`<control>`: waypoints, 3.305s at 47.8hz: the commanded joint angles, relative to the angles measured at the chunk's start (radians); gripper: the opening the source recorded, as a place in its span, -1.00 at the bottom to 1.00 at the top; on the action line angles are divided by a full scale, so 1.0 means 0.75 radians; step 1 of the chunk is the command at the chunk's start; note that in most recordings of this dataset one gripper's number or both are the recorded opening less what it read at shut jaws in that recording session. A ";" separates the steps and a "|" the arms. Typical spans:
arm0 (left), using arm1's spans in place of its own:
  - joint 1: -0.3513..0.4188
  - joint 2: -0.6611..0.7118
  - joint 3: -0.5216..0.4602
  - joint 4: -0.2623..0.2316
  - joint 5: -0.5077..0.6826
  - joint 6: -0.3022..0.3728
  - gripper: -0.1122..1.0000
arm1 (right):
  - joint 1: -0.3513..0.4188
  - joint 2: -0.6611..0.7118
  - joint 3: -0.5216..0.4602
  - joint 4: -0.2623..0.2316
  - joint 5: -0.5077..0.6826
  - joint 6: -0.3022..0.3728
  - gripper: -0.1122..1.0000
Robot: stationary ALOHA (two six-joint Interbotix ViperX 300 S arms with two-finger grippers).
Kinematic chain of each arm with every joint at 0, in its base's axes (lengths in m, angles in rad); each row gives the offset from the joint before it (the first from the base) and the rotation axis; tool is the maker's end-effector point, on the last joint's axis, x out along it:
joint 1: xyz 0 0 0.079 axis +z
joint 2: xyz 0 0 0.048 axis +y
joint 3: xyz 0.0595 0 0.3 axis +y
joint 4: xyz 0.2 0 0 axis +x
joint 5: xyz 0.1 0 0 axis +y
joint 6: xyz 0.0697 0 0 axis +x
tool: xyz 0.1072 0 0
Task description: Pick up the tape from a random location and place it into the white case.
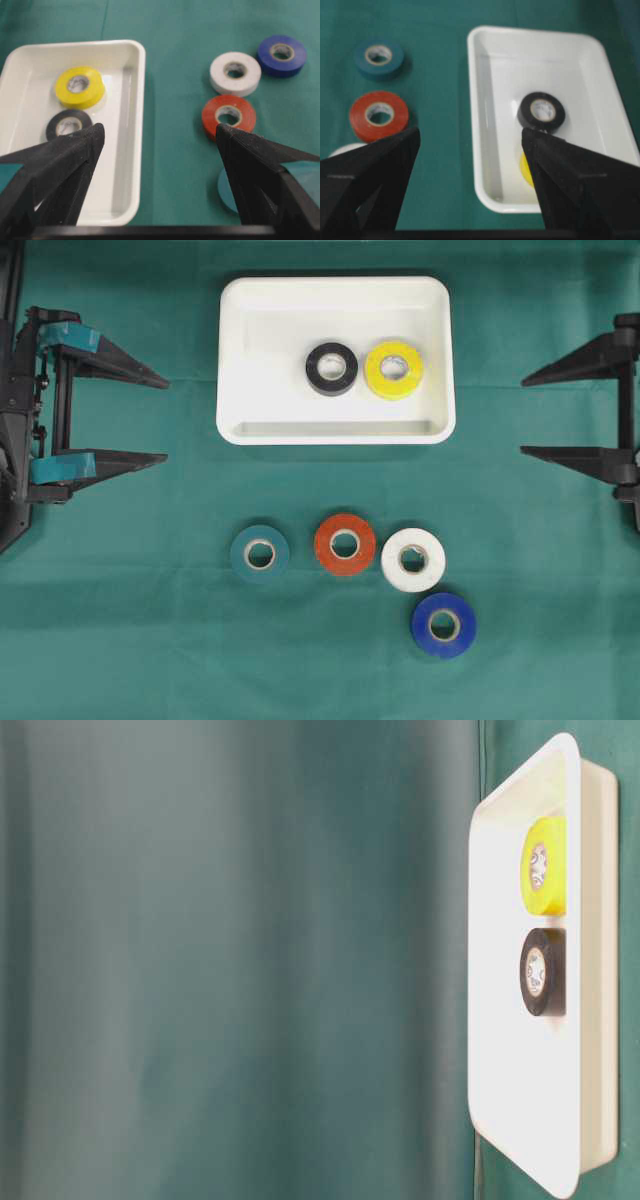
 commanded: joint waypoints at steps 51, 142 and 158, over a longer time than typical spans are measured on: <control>-0.004 0.008 -0.018 -0.004 -0.006 -0.002 0.94 | -0.020 -0.090 0.190 0.014 -0.174 0.025 0.68; -0.241 0.340 -0.196 -0.004 -0.172 -0.074 0.94 | -0.020 -0.086 0.186 0.010 -0.172 0.018 0.68; -0.217 0.646 -0.479 -0.004 -0.202 -0.072 0.94 | -0.020 -0.084 0.182 0.010 -0.172 0.020 0.68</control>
